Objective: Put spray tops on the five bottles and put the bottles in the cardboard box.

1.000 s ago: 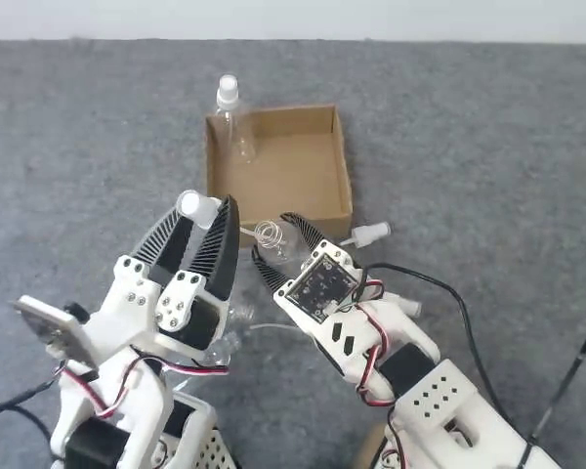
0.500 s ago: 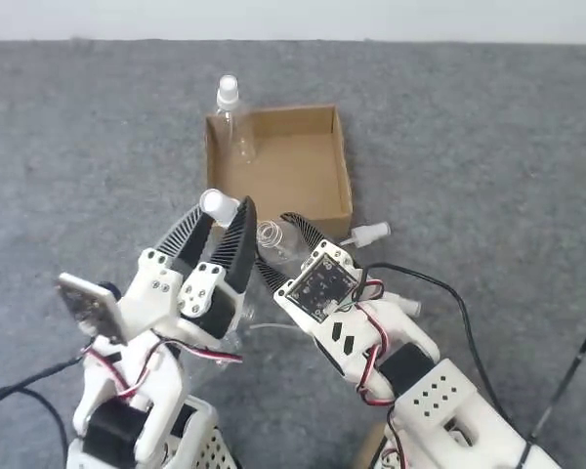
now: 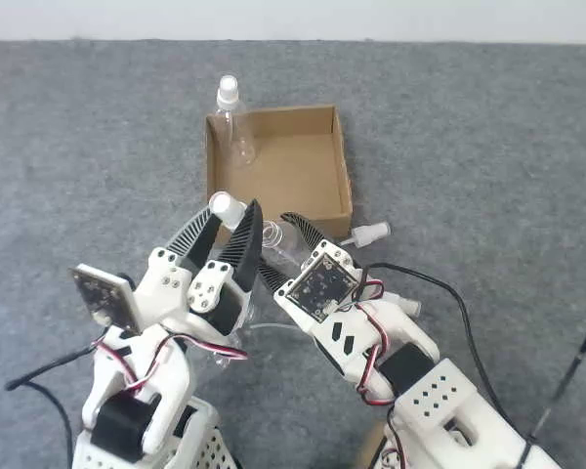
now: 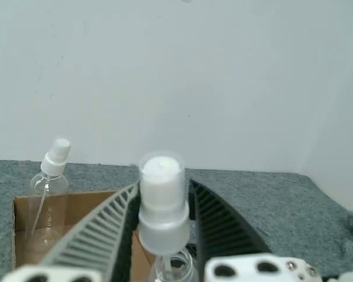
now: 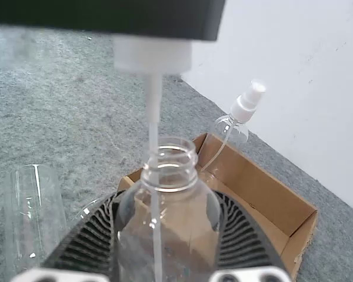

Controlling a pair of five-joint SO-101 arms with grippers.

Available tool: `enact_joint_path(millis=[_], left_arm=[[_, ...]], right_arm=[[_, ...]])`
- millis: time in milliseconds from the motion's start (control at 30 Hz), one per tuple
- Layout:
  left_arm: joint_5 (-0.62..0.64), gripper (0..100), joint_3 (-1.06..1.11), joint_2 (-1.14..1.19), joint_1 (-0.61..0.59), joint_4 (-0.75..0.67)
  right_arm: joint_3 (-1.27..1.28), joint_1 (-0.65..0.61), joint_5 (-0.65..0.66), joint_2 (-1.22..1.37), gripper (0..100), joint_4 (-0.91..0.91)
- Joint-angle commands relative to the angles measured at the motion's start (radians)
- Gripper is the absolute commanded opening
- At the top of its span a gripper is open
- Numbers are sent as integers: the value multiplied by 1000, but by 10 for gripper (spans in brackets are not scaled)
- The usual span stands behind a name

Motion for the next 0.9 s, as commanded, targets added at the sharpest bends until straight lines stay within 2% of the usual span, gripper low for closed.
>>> enact_joint_path(millis=[0, 300, 667, 767, 867], left_arm=[[-5, 14, 10, -2, 5, -35], [-6, 17, 18, 3, 6, -35], [-6, 115, 38, 3, 6, -21], [-5, 177, 4, -2, 6, 40], [-5, 190, -48, -2, 6, 100]], right_arm=[[-5, 10, 11, -31, 7, -16], [-5, 22, 5, -31, 7, -16], [-5, 22, 5, -31, 7, -16], [5, 22, 8, -31, 7, -18], [6, 19, 8, -31, 7, -18]])
